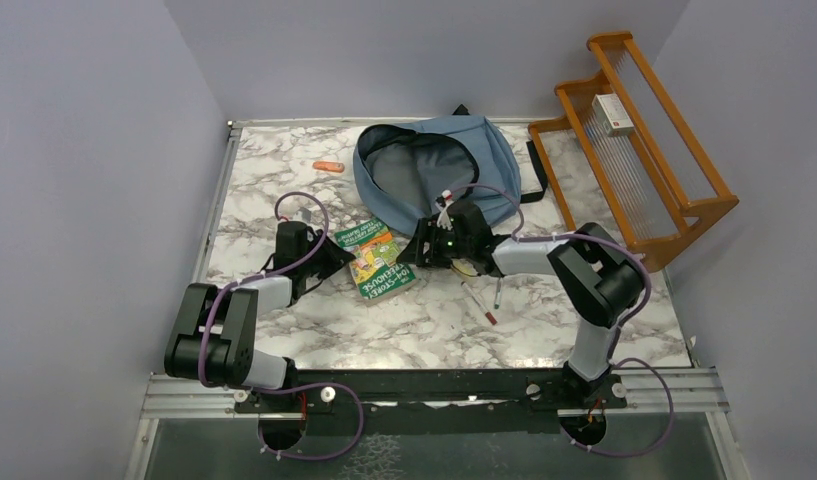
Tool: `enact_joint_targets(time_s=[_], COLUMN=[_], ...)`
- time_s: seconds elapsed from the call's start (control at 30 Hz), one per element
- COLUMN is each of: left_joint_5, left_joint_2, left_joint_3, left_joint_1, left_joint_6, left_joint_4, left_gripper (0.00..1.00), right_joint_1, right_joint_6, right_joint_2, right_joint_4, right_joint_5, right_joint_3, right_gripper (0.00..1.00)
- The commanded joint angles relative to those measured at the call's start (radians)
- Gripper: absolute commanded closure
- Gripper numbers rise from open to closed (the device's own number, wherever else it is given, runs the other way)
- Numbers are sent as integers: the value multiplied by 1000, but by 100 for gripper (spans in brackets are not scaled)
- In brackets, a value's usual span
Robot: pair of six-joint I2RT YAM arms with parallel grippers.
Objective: Pack the student bag
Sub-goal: Pick up the book from the center of the board.
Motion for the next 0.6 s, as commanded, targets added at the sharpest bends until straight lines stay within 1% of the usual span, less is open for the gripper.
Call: enact_joint_targets(time_s=[0.0, 0.17, 0.33, 0.47, 0.57], left_joint_5=[-16, 8, 34, 41, 42], left_joint_2=[27, 49, 68, 74, 67], left_joint_3=[-66, -74, -68, -56, -54], left_joint_1=[-8, -9, -8, -8, -8], left_joint_6=[29, 19, 13, 21, 23], left_joint_4=[-177, -139, -110, -110, -111], left_gripper=[100, 100, 100, 100, 100], right_joint_1=[23, 28, 36, 48, 52], right_joint_6=[45, 112, 221, 295, 332], right_joint_2=[61, 90, 112, 137, 153], right_joint_4=[17, 42, 173, 298, 379], right_joint_5=[-17, -63, -154, -192, -202], right_joint_3=[43, 26, -21, -44, -60], right_gripper=[29, 29, 31, 34, 41])
